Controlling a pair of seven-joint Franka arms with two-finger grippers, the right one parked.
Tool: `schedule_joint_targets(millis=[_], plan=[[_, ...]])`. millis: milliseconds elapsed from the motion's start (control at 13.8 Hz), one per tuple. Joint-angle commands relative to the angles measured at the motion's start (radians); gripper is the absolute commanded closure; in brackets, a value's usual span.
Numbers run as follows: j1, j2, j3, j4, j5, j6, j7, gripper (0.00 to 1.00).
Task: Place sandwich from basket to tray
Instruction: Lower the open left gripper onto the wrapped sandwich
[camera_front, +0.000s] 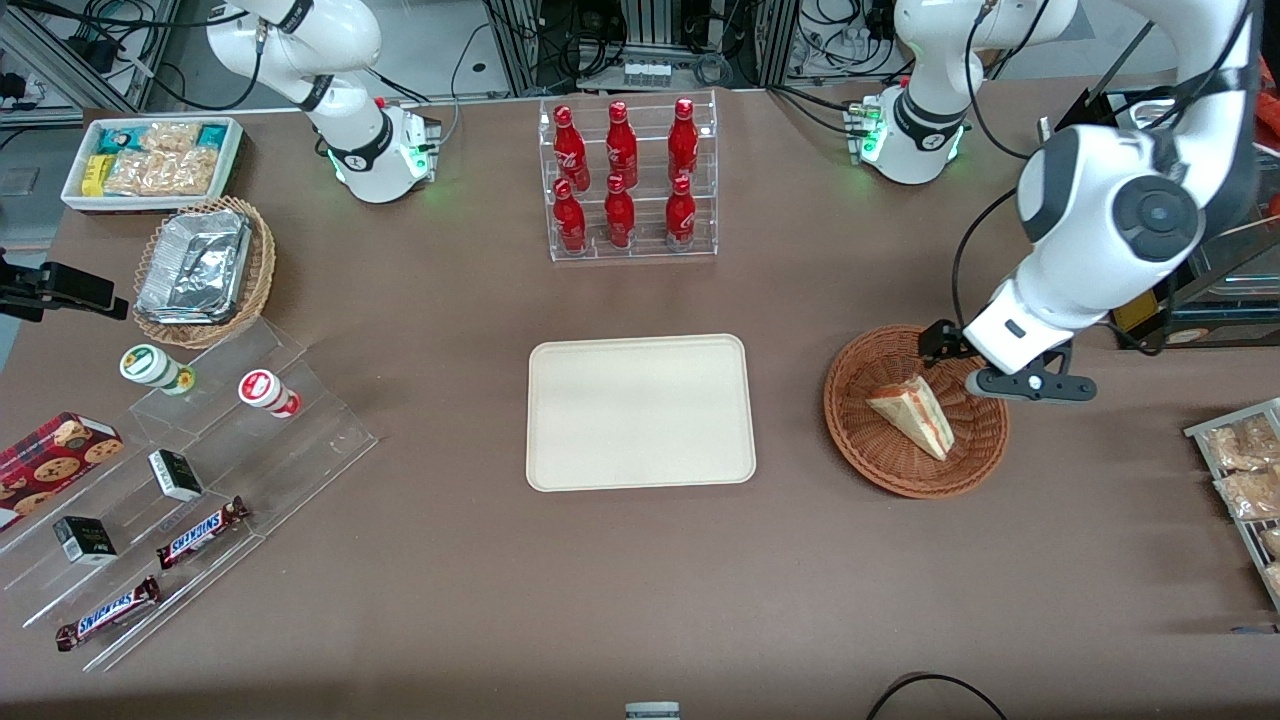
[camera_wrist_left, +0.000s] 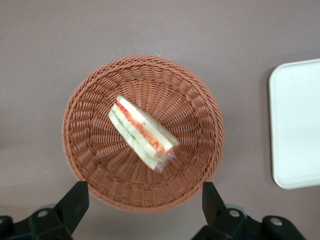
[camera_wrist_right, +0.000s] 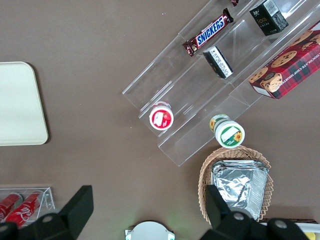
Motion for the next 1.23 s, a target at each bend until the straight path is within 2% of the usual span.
schedule_joint_targets(millis=[0,145,580,652,1159], plan=[[0.003,-0.051,-0.005,-0.151,0.000,0.170,-0.081,0.00],[0.001,-0.032,-0.006,-0.167,0.000,0.215,-0.225,0.00],[-0.002,0.058,-0.008,-0.171,0.000,0.345,-0.895,0.00],[-0.002,0.076,-0.008,-0.168,0.000,0.356,-0.964,0.00],[-0.002,0.165,-0.008,-0.153,-0.001,0.371,-1.035,0.00]])
